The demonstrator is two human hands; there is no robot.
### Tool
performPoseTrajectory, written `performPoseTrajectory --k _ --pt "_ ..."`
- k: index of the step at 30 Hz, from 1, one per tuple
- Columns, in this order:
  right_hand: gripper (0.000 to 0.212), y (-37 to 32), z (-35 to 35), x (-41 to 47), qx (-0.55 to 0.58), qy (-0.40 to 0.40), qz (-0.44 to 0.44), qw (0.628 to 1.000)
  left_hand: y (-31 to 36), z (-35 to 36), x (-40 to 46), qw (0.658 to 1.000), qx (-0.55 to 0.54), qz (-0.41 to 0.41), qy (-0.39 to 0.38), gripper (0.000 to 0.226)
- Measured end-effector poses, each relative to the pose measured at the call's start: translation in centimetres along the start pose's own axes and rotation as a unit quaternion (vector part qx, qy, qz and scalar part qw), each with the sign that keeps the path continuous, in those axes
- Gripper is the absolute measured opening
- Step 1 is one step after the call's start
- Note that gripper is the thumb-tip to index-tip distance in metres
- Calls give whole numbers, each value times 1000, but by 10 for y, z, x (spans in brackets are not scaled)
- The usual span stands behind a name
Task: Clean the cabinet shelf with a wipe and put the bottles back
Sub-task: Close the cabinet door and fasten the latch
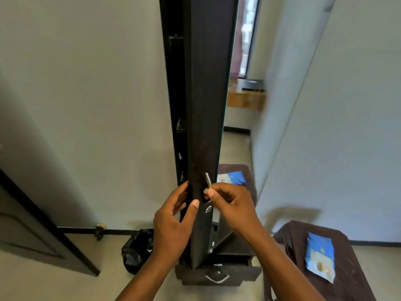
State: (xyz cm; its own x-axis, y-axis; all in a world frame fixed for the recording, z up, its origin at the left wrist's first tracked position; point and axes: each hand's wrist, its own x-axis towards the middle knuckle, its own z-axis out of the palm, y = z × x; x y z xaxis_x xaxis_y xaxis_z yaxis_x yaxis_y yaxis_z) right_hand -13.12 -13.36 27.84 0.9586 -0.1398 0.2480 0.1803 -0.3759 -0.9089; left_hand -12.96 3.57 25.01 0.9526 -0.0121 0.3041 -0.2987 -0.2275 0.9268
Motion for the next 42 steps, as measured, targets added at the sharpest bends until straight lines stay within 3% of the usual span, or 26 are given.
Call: performPoseTrajectory --k 7,16,22,24,29,33,42 --pt "18 -12 42 66 -102 1 22 995 -18 -34 103 1000 -3 15 -22 86" --pt "28 -19 75 116 -152 36 54 986 -26 -26 208 995 -32 -4 -95 112" --pt "23 -16 84 141 -141 41 65 987 -34 -19 239 990 -63 -26 -127 115" --pt "21 -12 85 150 -136 36 63 988 -33 -17 243 989 -67 -28 -126 109" --pt "20 -2 85 168 -131 22 48 990 -35 -10 251 993 -70 -19 -94 54" --pt "21 4 85 184 -138 15 37 990 -42 -9 256 997 -57 -12 -58 73" --pt "25 6 83 202 -137 -5 16 990 -41 -7 260 999 -40 7 -10 47"
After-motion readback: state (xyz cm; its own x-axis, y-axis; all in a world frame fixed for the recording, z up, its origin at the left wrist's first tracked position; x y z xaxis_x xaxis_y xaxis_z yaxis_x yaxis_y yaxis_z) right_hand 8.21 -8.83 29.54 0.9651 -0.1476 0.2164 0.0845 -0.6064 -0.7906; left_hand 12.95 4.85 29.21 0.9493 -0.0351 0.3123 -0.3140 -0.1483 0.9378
